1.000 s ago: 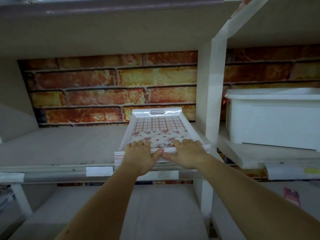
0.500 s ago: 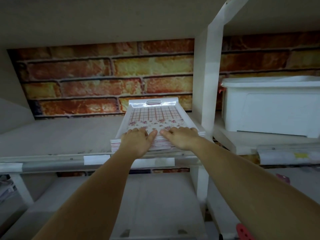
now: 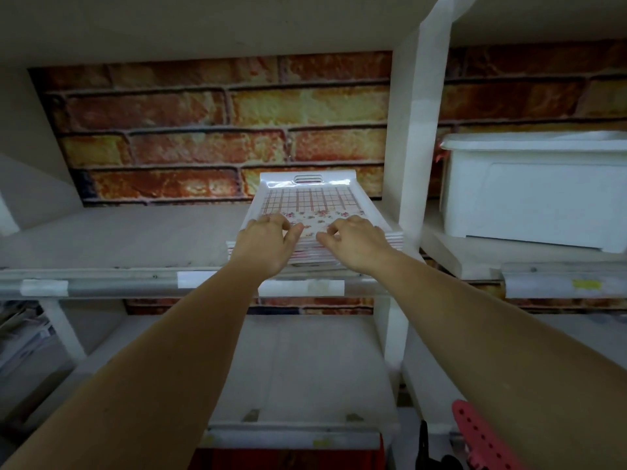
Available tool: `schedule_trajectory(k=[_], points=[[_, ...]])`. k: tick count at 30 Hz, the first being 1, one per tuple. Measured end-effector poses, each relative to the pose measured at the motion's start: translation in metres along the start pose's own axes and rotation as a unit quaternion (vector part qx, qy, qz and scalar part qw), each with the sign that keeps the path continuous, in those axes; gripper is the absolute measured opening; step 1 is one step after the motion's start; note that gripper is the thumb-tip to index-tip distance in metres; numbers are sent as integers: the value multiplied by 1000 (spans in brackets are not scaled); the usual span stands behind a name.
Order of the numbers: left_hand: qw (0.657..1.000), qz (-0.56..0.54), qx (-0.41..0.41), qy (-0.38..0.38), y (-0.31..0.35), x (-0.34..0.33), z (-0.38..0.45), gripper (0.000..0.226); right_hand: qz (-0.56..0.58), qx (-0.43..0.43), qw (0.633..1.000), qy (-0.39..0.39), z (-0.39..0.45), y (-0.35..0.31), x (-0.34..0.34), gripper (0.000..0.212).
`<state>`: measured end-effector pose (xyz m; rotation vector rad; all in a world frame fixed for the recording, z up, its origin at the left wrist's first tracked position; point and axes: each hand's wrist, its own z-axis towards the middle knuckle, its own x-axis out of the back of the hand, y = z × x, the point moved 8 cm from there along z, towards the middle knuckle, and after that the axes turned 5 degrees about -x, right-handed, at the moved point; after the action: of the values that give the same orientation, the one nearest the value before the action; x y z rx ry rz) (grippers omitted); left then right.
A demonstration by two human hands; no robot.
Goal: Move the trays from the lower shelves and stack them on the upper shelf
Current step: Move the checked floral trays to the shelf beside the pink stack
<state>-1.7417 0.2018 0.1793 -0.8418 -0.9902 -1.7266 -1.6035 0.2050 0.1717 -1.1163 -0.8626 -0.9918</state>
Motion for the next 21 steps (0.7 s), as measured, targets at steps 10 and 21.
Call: schedule_trajectory(k=[10, 21], points=[[996, 18, 80, 40, -56, 33, -108, 33, 99, 161, 981, 49, -77, -63, -37, 29], [951, 51, 298, -66, -98, -10, -328, 31, 71, 287, 936, -192, -229, -90, -173, 26]])
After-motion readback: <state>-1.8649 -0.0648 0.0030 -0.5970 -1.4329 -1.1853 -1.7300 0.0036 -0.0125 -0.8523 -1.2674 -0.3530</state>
